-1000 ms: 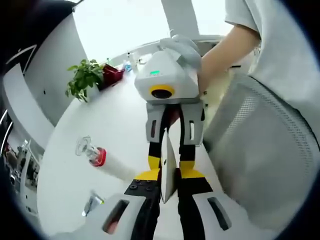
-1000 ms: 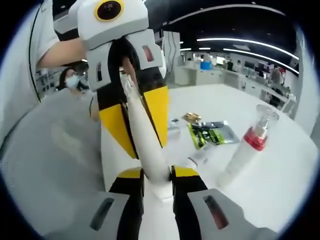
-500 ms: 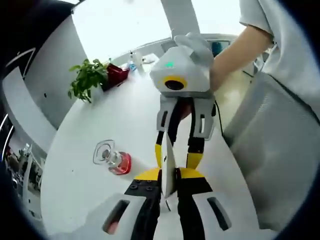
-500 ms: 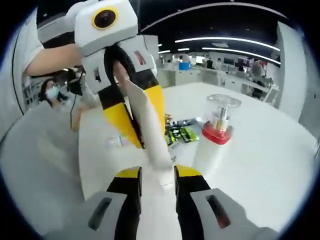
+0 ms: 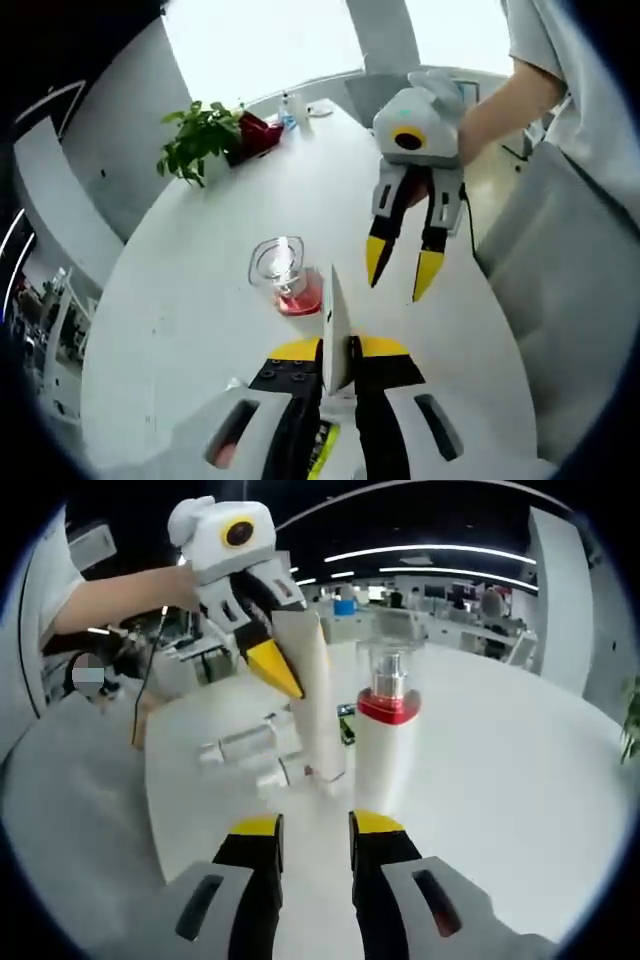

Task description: Arrange the skincare products in the storage area until every visible bottle or jar stands upright without overlapping.

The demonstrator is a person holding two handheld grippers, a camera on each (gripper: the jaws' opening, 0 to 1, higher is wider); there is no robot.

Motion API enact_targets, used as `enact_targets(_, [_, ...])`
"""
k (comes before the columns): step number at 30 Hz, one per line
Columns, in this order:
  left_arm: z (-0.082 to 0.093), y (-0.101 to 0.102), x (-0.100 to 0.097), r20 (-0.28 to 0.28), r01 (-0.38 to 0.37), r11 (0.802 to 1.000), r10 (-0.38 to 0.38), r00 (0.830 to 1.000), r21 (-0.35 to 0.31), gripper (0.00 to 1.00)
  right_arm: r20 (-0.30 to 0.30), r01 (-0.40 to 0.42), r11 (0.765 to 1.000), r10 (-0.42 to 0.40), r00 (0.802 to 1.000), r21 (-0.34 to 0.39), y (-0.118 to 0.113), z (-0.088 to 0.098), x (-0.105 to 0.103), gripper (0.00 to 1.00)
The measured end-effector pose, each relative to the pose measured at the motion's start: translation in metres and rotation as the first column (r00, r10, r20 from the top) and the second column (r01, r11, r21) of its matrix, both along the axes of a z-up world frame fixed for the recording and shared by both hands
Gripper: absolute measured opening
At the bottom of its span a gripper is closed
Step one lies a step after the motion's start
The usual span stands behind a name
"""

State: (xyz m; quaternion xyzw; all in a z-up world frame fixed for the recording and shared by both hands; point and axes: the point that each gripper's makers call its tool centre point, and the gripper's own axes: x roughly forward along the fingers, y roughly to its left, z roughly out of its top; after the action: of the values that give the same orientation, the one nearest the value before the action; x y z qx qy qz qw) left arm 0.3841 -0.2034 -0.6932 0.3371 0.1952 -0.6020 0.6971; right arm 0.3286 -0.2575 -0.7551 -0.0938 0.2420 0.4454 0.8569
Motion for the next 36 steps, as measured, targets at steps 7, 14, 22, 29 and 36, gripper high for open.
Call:
enact_targets(7, [0.003, -0.005, 0.005, -0.026, -0.030, 0.999, 0.029, 0.999, -0.040, 0.15, -0.009, 0.017, 1.000, -0.017, 1.000, 0.013, -0.003, -0.001, -0.002, 0.26])
enact_targets(14, [0.006, -0.009, 0.006, -0.047, -0.045, 0.996, 0.042, 0.998, -0.072, 0.16, -0.013, 0.028, 1.000, -0.027, 1.000, 0.015, -0.006, -0.002, -0.003, 0.26])
enact_targets(22, [0.010, -0.014, 0.005, -0.076, -0.069, 0.991, 0.060, 0.995, -0.117, 0.15, -0.026, 0.039, 0.999, -0.038, 0.999, 0.019, -0.009, -0.007, -0.005, 0.26])
enact_targets(29, [0.008, -0.012, 0.017, -0.096, -0.081, 0.986, 0.067, 0.993, -0.148, 0.15, -0.037, 0.046, 0.999, -0.046, 0.998, 0.018, -0.009, -0.009, -0.006, 0.29])
enact_targets(36, [0.005, -0.009, 0.023, -0.116, -0.078, 0.984, 0.060, 0.991, -0.157, 0.16, -0.046, 0.067, 0.997, -0.065, 0.997, 0.037, -0.010, -0.008, -0.006, 0.40])
